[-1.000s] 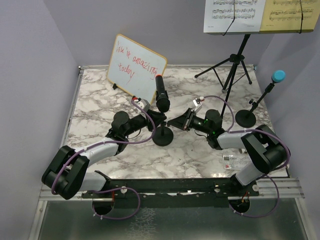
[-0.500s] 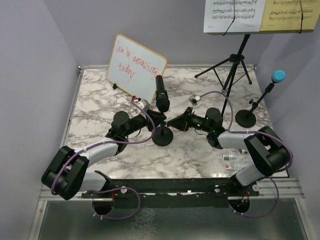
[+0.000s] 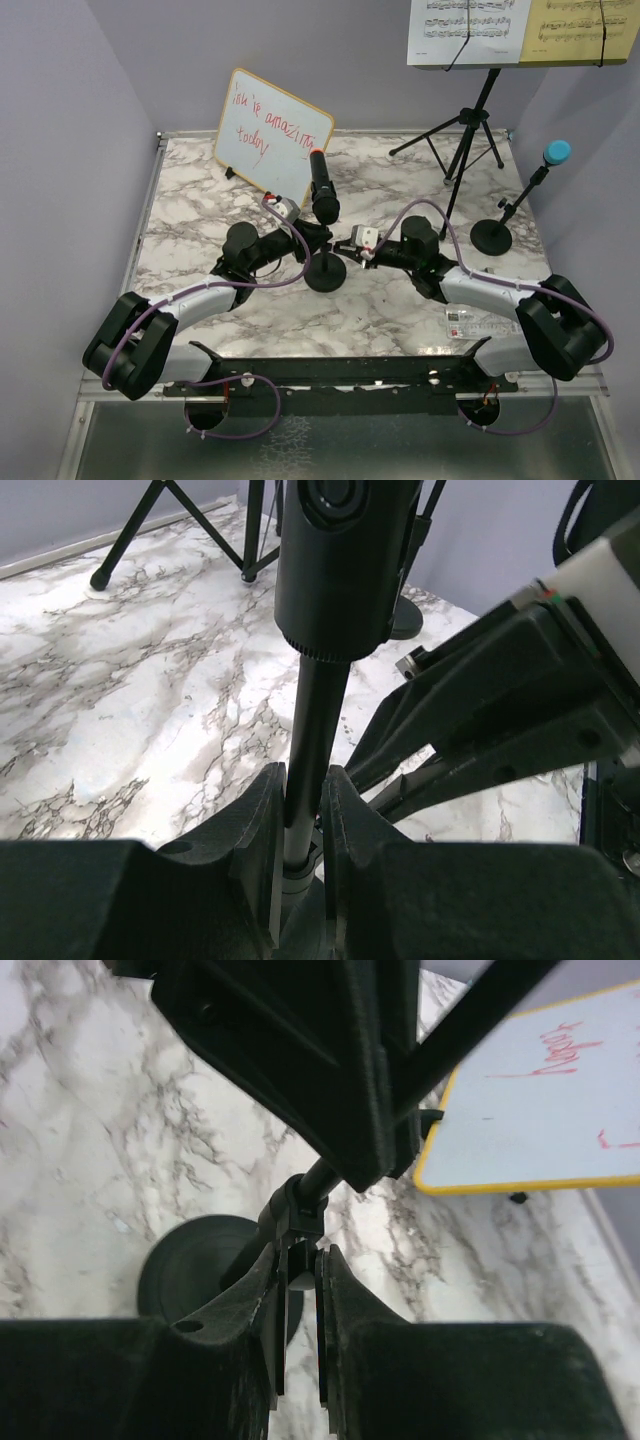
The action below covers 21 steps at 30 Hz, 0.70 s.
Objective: Pack up the instrument practice props
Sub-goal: Unscrew the knob on the microphone stand.
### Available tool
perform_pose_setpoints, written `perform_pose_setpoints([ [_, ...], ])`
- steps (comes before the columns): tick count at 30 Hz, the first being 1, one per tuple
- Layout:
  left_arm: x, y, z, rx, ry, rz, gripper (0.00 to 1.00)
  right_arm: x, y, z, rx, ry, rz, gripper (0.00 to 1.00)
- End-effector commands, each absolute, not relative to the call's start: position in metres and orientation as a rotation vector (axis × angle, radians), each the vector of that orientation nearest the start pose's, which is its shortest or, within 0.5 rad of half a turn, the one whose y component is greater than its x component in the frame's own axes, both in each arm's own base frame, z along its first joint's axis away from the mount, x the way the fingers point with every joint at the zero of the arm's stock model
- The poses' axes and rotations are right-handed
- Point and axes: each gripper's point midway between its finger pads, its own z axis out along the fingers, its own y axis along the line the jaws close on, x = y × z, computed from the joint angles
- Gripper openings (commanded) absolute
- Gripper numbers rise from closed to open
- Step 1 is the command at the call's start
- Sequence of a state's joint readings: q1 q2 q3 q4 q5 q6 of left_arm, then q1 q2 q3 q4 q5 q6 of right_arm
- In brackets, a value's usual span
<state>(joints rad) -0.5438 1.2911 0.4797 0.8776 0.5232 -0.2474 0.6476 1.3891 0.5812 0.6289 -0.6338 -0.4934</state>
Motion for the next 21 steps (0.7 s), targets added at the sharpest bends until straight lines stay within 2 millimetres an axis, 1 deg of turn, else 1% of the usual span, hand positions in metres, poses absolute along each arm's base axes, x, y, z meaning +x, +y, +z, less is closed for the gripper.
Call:
perform_pose_setpoints([
  [1,0.271,-0.284,0.211,0.664,1.466,-1.065,0.00,0.261,0.305,0.122,-1.573,1.057,0.388,0.01],
  [3,0.271,-0.284,0.212,0.663,1.464,-1.063,0.00,0.266,0.305,0.121,-1.599,1.033,0.272,0.01],
  [4,0.271,-0.284,0.212,0.663,1.464,-1.063,0.00,0.265,0.306,0.120,-1.626,1.006,0.228,0.01],
  [8,0.270,-0.284,0.212,0.664,1.462,-1.066,0.00,0.273,0.302,0.118,-1.691,0.914,-0.021,0.01],
  [12,0.270,-0.284,0.213,0.665,1.462,-1.065,0.00,0.279,0.299,0.121,-1.715,0.764,-0.304,0.01],
  [14,0.271,-0.284,0.212,0.665,1.462,-1.064,0.00,0.282,0.296,0.116,-1.747,0.696,-0.453,0.01],
  [16,0.271,-0.284,0.211,0.665,1.465,-1.064,0.00,0.283,0.295,0.117,-1.746,0.615,-0.581,0.01],
  [18,0.271,-0.284,0.211,0.665,1.466,-1.065,0.00,0.283,0.296,0.122,-1.712,0.547,-0.667,0.01],
  [21,0.270,-0.284,0.212,0.666,1.463,-1.064,0.00,0.281,0.301,0.118,-1.737,0.508,-0.717,0.01],
])
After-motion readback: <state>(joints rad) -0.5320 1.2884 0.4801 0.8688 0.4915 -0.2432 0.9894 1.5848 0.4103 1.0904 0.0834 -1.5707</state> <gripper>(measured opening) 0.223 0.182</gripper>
